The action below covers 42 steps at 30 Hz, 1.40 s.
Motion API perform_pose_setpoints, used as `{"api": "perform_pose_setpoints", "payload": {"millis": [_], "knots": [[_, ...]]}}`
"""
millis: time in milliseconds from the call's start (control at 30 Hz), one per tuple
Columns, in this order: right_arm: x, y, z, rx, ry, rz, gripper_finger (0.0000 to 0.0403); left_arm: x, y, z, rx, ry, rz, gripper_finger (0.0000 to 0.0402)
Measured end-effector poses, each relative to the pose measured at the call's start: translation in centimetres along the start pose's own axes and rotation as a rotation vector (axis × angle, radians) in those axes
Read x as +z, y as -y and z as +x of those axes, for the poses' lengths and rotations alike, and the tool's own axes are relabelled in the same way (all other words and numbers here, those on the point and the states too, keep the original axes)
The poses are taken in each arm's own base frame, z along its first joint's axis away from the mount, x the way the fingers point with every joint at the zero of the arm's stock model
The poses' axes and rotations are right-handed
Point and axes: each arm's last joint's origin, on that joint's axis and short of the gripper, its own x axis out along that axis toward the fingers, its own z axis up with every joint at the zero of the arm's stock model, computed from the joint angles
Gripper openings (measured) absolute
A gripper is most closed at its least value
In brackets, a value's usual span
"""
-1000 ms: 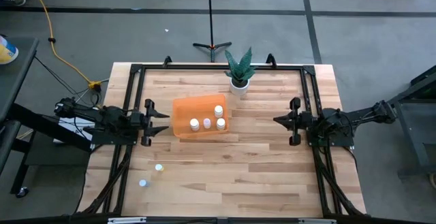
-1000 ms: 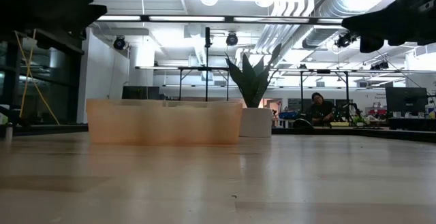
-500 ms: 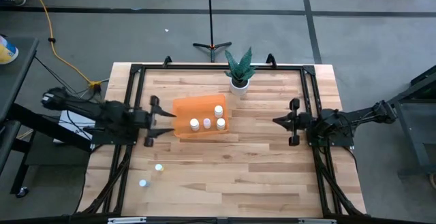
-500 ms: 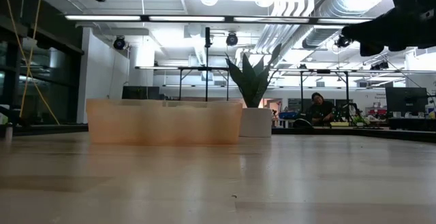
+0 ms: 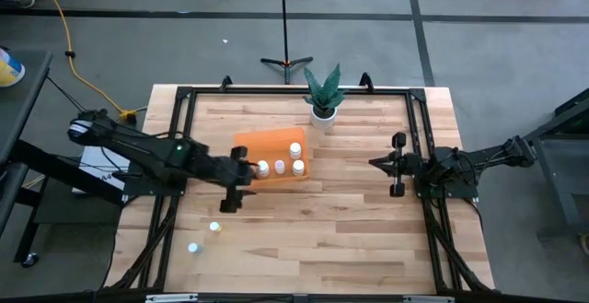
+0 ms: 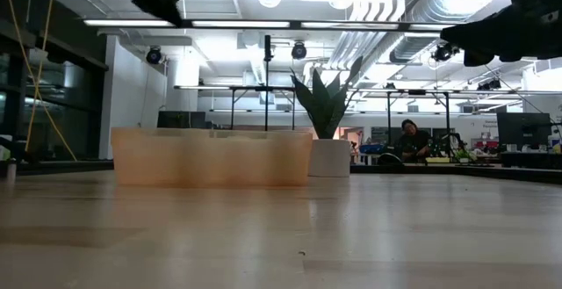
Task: Pick and place pill bottles into a basket
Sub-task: Put the yellow pill bottle in the orange bin
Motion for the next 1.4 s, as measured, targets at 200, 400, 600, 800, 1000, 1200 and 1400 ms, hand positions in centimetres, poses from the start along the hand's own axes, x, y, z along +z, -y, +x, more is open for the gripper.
{"api": "perform_pose_setpoints", "payload": {"millis": [200, 400, 600, 800, 1000, 1200, 1400], "knots": [[0.0, 0.0, 0.0, -0.003, -0.002, -0.001, 0.0004, 0.1, 0.4, 0.7, -0.01, -0.306, -0.27, 0.0239], [-0.1, 0.0, 0.0, -0.001, -0.012, -0.029, 0.0001, -1.8, 0.5, 1.6, 0.074, -0.527, -0.565, 0.0239], [-0.1, 0.0, 0.0, -0.001, -0.012, -0.03, 0.0007, -4.5, 1.2, 1.7, 0.227, -0.717, -0.873, 0.0239], [-0.1, 0.0, 0.0, 0.0, -0.013, -0.037, 0.0002, -5.9, 2.8, 2.1, 0.28, -0.766, -1.072, 0.0239], [-0.2, 0.0, 0.0, 0.001, -0.018, -0.039, 0.0002, -6.6, 5.7, 2.7, 0.3, -0.768, -1.148, 0.0239], [-0.2, 0.0, 0.0, 0.001, -0.021, -0.04, 0.0001, -7.0, 8.3, 3.3, 0.245, -0.73, -1.082, 0.0239], [-0.2, 0.0, 0.0, -0.005, -0.023, -0.04, 0.0003, -7.4, 8.5, 3.5, 0.269, -0.737, -1.031, 0.0239]]}}
